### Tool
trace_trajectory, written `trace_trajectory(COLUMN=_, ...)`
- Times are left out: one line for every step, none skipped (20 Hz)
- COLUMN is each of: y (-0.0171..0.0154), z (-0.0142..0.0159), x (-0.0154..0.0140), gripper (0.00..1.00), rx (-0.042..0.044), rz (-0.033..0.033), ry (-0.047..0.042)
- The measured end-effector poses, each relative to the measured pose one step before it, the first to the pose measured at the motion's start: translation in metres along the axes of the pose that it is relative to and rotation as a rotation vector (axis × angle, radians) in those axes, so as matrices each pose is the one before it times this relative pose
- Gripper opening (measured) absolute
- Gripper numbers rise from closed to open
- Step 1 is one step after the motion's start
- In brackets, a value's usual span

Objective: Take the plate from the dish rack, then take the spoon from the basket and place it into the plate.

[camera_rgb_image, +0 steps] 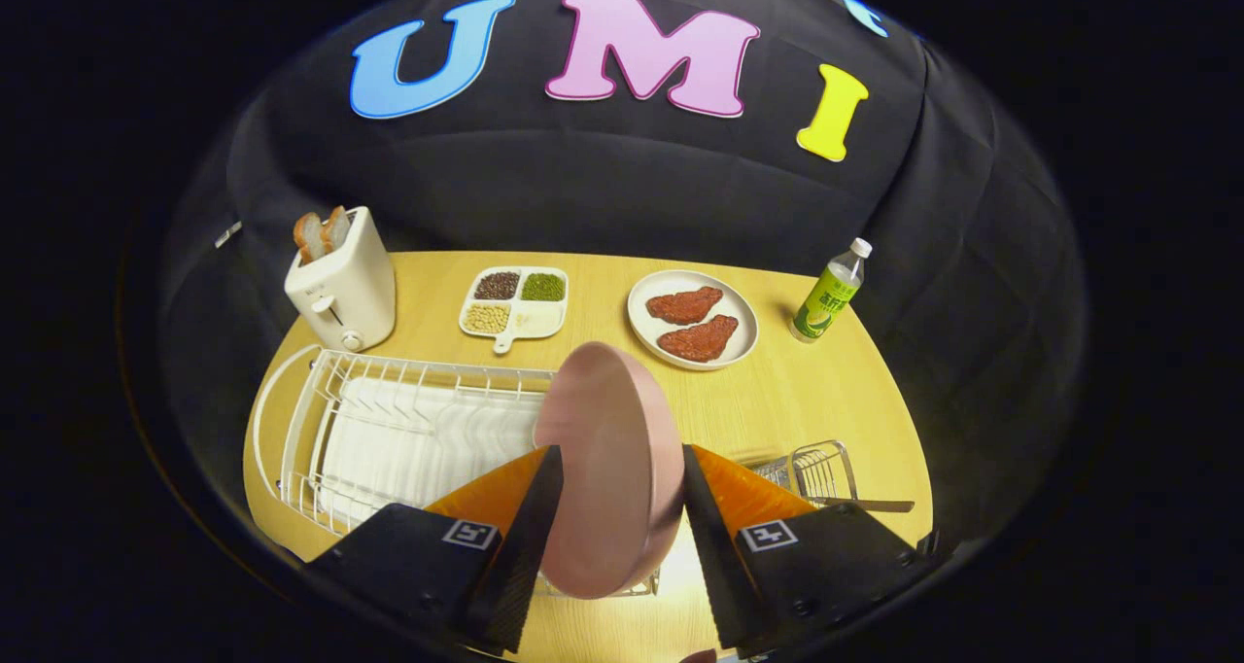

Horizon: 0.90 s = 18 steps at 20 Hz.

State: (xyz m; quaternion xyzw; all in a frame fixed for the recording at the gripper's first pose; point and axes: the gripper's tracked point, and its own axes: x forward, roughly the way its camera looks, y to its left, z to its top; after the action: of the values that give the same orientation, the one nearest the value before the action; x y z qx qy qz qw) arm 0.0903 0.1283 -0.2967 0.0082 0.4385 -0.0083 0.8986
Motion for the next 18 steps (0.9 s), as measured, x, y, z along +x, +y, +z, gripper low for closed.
trace_trajectory(y=-0.00070, z=-0.00234, x=0.00443, gripper=0.73, rx=0.00188, rz=-0.01401, ry=0.00779)
trace_trajectory(y=-0.00034, z=-0.00296, x=0.00355, gripper=0.70, rx=-0.00080, rz=-0.00977, ry=0.01010)
trace_trajectory(y=-0.00268, z=-0.00308, x=0.00328, gripper=0.68, rx=-0.00644, rz=-0.01791, ry=0.01281)
trace_trajectory(y=-0.00050, z=-0.00298, x=0.00342, gripper=0.58, rx=-0.00972, rz=-0.00825, ry=0.01414)
trace_trajectory(y=0.00286, z=0.00021, x=0.00071, gripper=0.45, rx=0.00616, rz=0.01248, ry=0.01201)
trace_trajectory(y=0.00314, z=0.00227, x=-0.00152, gripper=0.32, rx=0.00861, rz=0.00408, ry=-0.00581)
trace_trajectory(y=0.00004, z=0.00111, x=0.00032, gripper=0.30, rx=0.00094, rz=-0.00187, ry=0.00696)
trace_trajectory(y=0.00026, z=-0.00063, x=-0.00205, gripper=0.27, rx=-0.00181, rz=-0.00249, ry=0.00630)
trace_trajectory(y=0.00012, z=0.00251, x=-0.00065, gripper=0.26, rx=-0.00523, rz=-0.00263, ry=0.00024)
trace_trajectory(y=-0.00018, z=0.00474, x=-0.00100, gripper=0.26, rx=-0.01220, rz=-0.00443, ry=-0.00597)
trace_trajectory(y=-0.00086, z=0.00429, x=-0.00127, gripper=0.26, rx=-0.01900, rz=-0.00587, ry=-0.00666)
trace_trajectory(y=-0.00029, z=0.00454, x=-0.00278, gripper=0.26, rx=-0.02100, rz=-0.00914, ry=-0.01302)
trace_trajectory(y=-0.00204, z=0.00540, x=-0.00280, gripper=0.26, rx=-0.02383, rz=-0.01400, ry=-0.01316)
trace_trajectory(y=-0.00318, z=0.00500, x=-0.00251, gripper=0.26, rx=-0.02556, rz=-0.01899, ry=-0.01328)
trace_trajectory(y=-0.00234, z=0.00452, x=-0.00245, gripper=0.26, rx=-0.02609, rz=-0.01778, ry=-0.01516)
trace_trajectory(y=0.00071, z=0.00362, x=-0.00418, gripper=0.26, rx=-0.01148, rz=-0.00265, ry=-0.01083)
trace_trajectory(y=0.00003, z=0.00276, x=-0.00319, gripper=0.26, rx=0.00249, rz=0.00502, ry=-0.00742)
trace_trajectory(y=0.00010, z=0.00171, x=-0.00446, gripper=0.26, rx=0.01853, rz=0.01244, ry=-0.00653)
